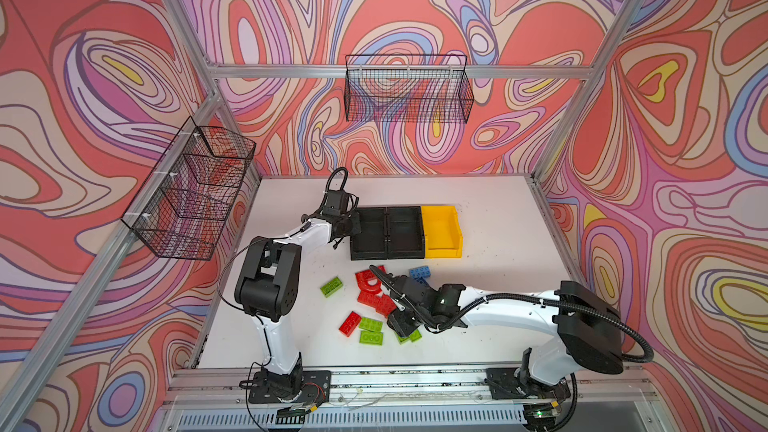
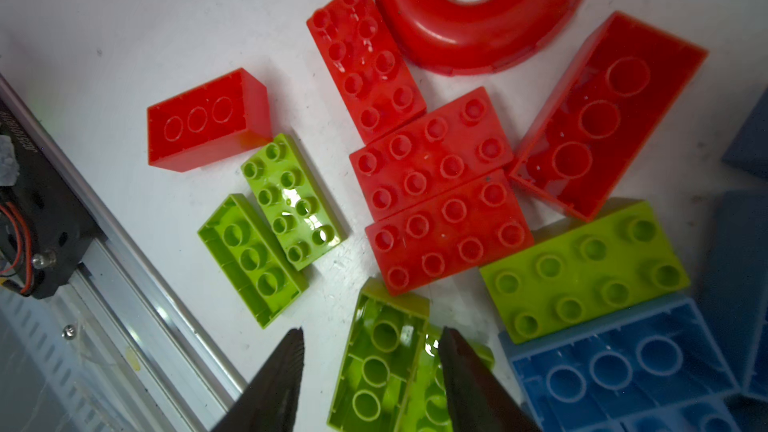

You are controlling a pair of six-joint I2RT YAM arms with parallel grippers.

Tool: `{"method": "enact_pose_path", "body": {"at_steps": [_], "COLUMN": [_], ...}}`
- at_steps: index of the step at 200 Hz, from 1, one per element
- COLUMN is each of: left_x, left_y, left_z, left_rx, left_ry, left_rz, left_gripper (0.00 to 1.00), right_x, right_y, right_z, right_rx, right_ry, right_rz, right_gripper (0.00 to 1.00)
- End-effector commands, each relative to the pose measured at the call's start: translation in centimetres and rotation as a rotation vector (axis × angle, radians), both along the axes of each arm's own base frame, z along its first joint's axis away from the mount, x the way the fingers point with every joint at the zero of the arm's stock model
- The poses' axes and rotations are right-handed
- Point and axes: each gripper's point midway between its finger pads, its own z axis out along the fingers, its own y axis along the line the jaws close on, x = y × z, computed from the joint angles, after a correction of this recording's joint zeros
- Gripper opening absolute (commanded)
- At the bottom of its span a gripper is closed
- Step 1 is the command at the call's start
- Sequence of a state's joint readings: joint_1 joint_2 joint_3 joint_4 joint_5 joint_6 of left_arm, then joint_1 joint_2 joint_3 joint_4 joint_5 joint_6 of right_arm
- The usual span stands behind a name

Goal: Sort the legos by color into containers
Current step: 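Lower the right gripper onto a lime-green brick while the left gripper waits, then close the right gripper on the lime-green brick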

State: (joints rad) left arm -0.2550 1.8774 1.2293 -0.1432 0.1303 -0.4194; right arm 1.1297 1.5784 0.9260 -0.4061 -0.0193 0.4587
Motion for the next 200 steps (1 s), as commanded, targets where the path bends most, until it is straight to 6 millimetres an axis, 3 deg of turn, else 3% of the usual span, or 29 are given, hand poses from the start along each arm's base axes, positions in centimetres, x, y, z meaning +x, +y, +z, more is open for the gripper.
{"method": "enact_pose_path", "body": {"at_steps": [1,84,113,156,200], "left_x": [0.1,-0.2,-0.2,-0.2,-0.2], "left_y": [0.7,0.6,0.8,0.9,0.9], "left_z": [-0.9,-1.0,-1.0,-0.9,-1.0], "left_rx": [0.02,0.016,0.024,0.028,0.027], "left_ry": [0.036,0.044,0.045,0.043,0.045], "left_rz": [0.023,0.015,0.018,0.018,0.018], "left_gripper": [0.11,0.1,0.1,0.1,0.1], "right_x": [-0.1,-0.2,0.1,0.6,1.3], "right_y": [-0.7,-0.1,-0.5,-1.1,-1.2], "right_z": [-0.9,-3.2,-3.9,-3.4,-1.6], "right_rx": [-0.039,-0.1,-0.127,-0.144,-0.117], "right_ry": [0.002,-0.014,-0.032,-0.069,-0.11], "right_rz": [-0.048,-0.043,-0.054,-0.083,-0.118], "right_gripper": [0.57,0.59,0.54,0.46,0.47]}}
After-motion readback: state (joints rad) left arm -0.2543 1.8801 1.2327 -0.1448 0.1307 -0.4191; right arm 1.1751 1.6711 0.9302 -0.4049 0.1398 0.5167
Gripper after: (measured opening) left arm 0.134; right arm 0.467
